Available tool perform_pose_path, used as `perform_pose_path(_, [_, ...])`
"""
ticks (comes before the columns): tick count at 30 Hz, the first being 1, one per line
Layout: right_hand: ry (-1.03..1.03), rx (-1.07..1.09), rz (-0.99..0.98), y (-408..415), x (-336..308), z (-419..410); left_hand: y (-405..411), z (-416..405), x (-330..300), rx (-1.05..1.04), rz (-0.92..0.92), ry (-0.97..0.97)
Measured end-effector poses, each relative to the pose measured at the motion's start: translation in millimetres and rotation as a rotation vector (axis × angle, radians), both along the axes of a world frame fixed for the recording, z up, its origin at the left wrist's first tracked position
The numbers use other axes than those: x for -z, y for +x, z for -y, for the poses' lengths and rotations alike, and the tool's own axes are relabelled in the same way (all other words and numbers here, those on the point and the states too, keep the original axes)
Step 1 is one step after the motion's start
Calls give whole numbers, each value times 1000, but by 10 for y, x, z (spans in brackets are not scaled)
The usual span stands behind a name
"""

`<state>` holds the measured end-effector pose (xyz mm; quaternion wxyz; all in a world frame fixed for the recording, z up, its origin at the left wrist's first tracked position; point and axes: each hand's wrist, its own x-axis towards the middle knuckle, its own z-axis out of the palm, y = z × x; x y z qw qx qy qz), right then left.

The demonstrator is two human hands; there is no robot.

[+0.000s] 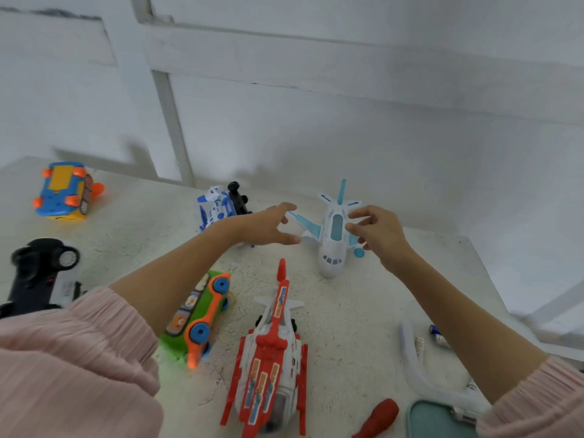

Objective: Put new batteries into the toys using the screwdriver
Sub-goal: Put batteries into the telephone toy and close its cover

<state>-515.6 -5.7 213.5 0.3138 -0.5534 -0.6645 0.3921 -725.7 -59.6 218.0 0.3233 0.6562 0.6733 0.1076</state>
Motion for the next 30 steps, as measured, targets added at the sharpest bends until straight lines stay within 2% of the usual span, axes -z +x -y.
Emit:
perform_pose_path(3, [63, -222, -21, -283, -135, 277, -99, 304, -125, -34, 12, 136])
perform_pose_path(7, [240, -531, 59, -683, -193, 656, -310, 827, -227, -119, 17, 276])
perform_pose_path(11, [362, -747, 255, -1028, -200, 923, -458, 1377, -54, -333, -32, 386])
perform_pose_path(14, [388, -870, 467, -1188, -214, 1082, -421, 1663, 194, -438, -60, 391])
perform_pose_path(17, [401, -919, 605, -1275, -218, 1191, -331, 1795, 352, -482, -127, 347])
perform_pose_path(22, [367, -913, 623, -1307, -213, 1245, -168, 1919, 534, -490, -199, 249])
perform_pose_path(26, [352, -929, 632, -1303, -215, 1300, -79, 1910, 627, -520, -267, 286])
perform_pose_path(28, [341, -935, 622, -1279, -225, 1322, -102, 1904, 638, -551, -184, 357])
perform_pose_path(30, [356, -913, 590, -1245, -227, 1324, -170, 1921, 604, -631, 39, 452])
